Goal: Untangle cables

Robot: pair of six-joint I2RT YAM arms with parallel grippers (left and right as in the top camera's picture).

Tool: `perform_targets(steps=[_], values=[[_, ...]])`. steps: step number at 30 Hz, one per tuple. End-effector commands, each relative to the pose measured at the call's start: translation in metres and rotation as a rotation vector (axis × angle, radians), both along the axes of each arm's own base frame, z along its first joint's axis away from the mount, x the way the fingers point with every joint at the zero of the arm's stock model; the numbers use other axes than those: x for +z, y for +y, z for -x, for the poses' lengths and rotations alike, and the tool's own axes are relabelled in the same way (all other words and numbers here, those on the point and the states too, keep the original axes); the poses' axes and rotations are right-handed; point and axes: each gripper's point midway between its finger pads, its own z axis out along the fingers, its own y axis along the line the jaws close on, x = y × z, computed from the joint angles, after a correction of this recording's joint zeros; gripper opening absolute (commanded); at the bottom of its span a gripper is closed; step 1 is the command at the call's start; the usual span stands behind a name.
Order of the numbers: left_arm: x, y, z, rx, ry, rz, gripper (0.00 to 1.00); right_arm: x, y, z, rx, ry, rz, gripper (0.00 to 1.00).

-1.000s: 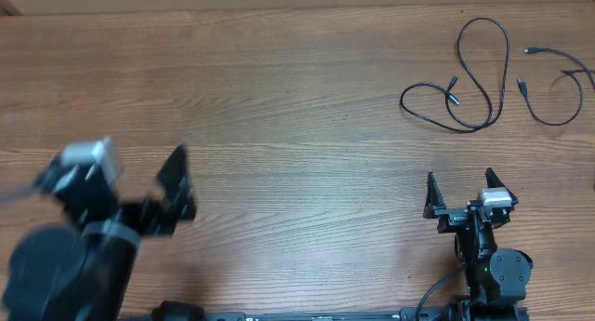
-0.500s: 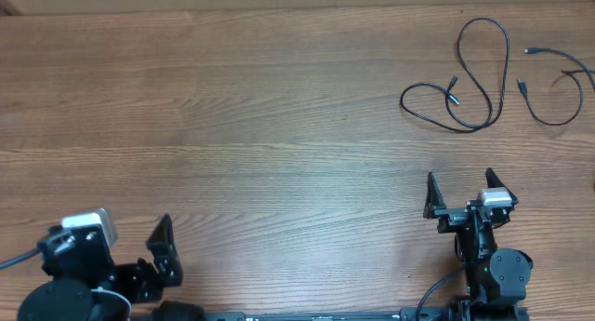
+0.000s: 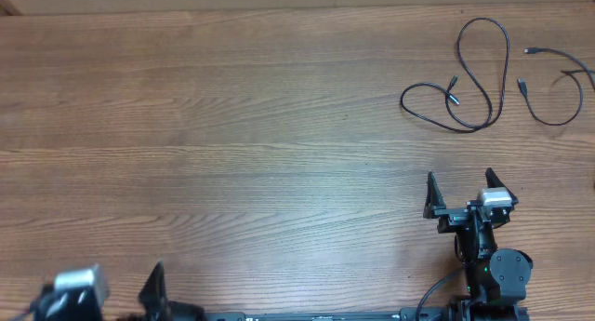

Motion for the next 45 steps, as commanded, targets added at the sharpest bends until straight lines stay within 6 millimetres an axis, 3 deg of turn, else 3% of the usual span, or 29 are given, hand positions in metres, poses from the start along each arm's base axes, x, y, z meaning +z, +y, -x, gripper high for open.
perform_targets(steps=[1, 7, 15, 45], values=[[0.003, 0.008, 0.021, 0.031, -0.086, -0.002, 1.00, -0.003, -0.001, 0.000, -0.004, 0.000, 0.004, 1.00], [0.003, 0.014, 0.051, 0.064, -0.219, 0.021, 0.99, -0.003, -0.001, 0.000, -0.004, 0.000, 0.004, 1.00], [0.001, 0.018, 0.077, 0.067, -0.324, 0.040, 1.00, -0.003, -0.001, 0.000, -0.004, 0.000, 0.004, 1.00], [0.004, 0.016, 0.078, 0.113, -0.341, 0.040, 1.00, -0.003, -0.001, 0.000, -0.004, 0.000, 0.004, 1.00]])
